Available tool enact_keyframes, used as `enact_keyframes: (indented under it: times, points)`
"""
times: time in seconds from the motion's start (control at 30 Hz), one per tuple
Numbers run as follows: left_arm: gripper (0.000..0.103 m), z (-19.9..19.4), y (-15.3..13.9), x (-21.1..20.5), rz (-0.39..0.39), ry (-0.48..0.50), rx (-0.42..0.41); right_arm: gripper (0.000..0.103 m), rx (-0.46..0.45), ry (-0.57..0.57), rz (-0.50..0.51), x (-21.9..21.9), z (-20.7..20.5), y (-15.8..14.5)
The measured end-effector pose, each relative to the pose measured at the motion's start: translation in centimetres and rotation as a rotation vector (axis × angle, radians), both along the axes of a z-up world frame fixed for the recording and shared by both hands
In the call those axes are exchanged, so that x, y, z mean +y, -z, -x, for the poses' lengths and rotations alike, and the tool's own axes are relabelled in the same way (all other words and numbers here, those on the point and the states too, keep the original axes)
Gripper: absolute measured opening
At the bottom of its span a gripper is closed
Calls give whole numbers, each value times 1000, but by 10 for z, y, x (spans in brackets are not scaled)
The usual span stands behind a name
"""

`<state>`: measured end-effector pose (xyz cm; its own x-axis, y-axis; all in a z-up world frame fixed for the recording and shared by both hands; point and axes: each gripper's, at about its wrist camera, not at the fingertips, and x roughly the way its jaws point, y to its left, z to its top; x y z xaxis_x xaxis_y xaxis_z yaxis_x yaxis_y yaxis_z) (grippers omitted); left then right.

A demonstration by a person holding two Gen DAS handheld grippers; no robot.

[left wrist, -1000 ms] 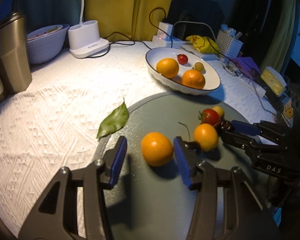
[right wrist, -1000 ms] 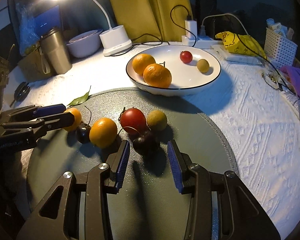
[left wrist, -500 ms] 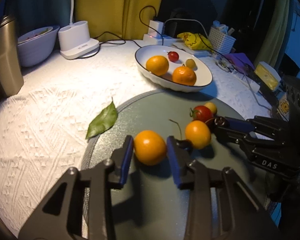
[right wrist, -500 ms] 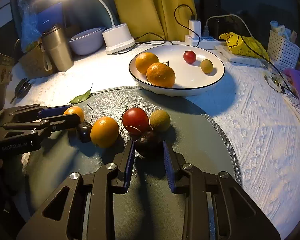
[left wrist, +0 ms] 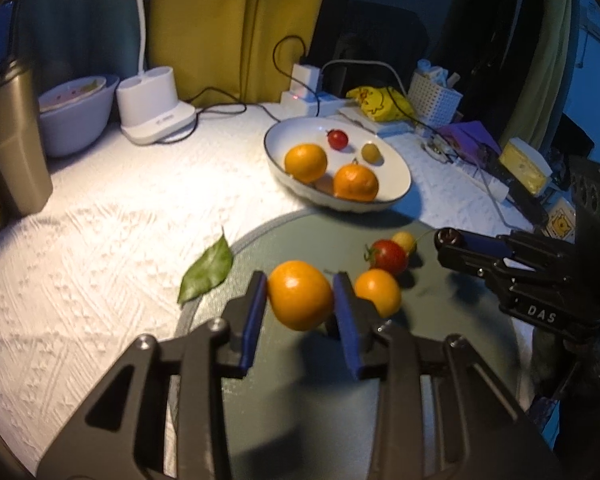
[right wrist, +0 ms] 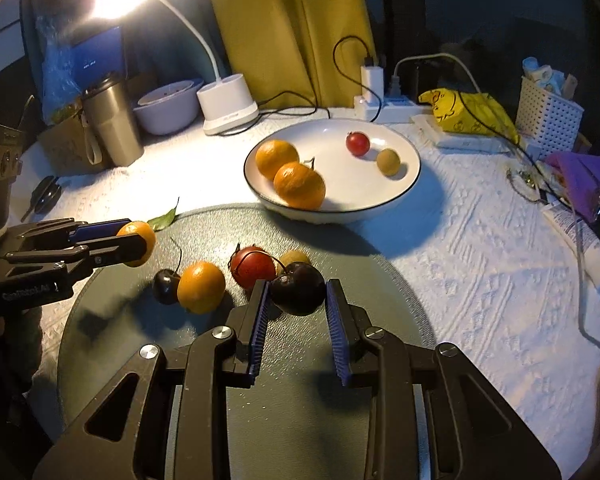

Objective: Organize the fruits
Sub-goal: 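Grasp a dark cherry with the right tool while the left tool grasps a third orange, then carry the cherry over the plate with the right tool while the left tool lowers its orange in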

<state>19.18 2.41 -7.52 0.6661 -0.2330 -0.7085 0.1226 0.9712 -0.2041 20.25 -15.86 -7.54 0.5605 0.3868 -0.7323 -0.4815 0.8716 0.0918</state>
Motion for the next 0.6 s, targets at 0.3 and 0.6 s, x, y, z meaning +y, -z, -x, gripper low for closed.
enact_keyframes:
  times: [0.3, 0.6]
  points:
    - [35, -13, -20, -3, -13, 20, -45, 31, -31, 12, -14, -7, -11, -14]
    - [35, -33, -29, -4, -26, 32, -64, 31, -51, 26, -24, -14, -28, -22]
